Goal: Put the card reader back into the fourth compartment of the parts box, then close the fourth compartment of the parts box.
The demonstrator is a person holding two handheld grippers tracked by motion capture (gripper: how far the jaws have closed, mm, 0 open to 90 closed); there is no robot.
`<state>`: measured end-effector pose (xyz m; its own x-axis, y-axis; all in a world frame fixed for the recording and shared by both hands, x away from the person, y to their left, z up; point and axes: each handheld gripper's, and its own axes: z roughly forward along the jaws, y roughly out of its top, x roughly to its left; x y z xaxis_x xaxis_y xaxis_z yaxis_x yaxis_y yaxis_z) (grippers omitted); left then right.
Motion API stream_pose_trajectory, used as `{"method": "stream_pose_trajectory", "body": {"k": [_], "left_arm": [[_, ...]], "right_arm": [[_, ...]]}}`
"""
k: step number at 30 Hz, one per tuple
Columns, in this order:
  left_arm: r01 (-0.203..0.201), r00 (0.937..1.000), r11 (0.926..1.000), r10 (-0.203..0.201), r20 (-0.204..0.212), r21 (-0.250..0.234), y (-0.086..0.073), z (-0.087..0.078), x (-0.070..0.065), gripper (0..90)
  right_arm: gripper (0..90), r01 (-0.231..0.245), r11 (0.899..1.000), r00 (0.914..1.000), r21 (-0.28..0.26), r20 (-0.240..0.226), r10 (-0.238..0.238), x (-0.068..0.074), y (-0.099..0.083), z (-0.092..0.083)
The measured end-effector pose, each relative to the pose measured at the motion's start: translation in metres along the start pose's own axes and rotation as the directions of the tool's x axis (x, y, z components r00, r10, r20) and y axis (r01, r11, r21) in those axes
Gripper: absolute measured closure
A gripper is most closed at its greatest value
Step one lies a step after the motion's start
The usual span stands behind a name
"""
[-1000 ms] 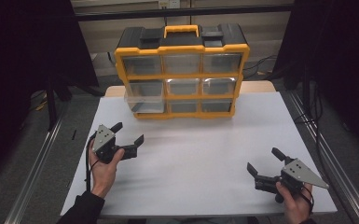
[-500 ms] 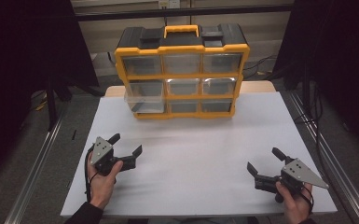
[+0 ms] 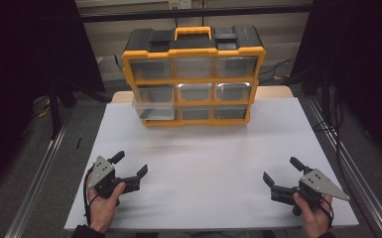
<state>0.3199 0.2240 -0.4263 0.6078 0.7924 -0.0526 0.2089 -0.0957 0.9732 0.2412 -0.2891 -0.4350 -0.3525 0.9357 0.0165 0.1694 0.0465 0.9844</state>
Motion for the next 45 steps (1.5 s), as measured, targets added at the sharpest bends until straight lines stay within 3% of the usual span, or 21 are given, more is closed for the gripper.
{"method": "stream_pose_trajectory", "body": {"k": [6, 11, 26, 30, 33, 37, 41, 45], "left_arm": [[-0.001, 0.9998, 1.0000, 0.000, -0.022, -0.003, -0.002, -0.015, -0.003, 3.8], [0.000, 0.9998, 1.0000, 0.000, -0.021, -0.008, -0.002, -0.014, -0.002, 3.8], [0.029, 0.9990, 0.9996, -0.030, 0.033, 0.003, 0.001, -0.008, 0.002, 3.6], [0.009, 0.9990, 1.0000, -0.009, 0.045, 0.000, 0.003, -0.005, 0.002, 4.2], [0.019, 0.9974, 0.9998, -0.019, 0.069, -0.008, 0.004, -0.003, 0.001, 5.5], [-0.013, 0.9962, 0.9998, 0.011, 0.086, 0.017, 0.007, 0.002, -0.002, 5.5], [-0.014, 0.9931, 0.9998, 0.012, 0.117, 0.014, 0.009, 0.006, -0.004, 5.5], [-0.018, 0.9936, 0.9998, 0.018, 0.112, -0.003, 0.012, 0.007, -0.006, 4.9]], "right_arm": [[0.0, 0.004, 1.000, 1.0000, -0.004, -0.004, -0.004, 0.001, 0.000, -0.001], [0.0, 0.005, 1.000, 1.0000, 0.000, -0.006, -0.005, 0.000, 0.000, -0.001], [0.0, -0.002, 1.000, 0.9999, 0.008, -0.011, 0.002, 0.001, 0.000, 0.002], [0.0, -0.001, 1.000, 0.9999, 0.008, -0.012, 0.001, 0.002, -0.001, 0.002], [0.0, 0.000, 1.000, 0.9999, 0.004, -0.013, 0.000, 0.001, -0.001, 0.001], [0.0, 0.000, 1.000, 0.9998, 0.007, -0.020, 0.001, 0.001, -0.001, 0.001], [0.0, 0.000, 1.000, 0.9999, 0.000, -0.017, 0.000, 0.000, -0.001, 0.000], [0.0, 0.002, 1.000, 0.9998, 0.001, -0.018, -0.002, 0.001, -0.001, 0.000]]}}
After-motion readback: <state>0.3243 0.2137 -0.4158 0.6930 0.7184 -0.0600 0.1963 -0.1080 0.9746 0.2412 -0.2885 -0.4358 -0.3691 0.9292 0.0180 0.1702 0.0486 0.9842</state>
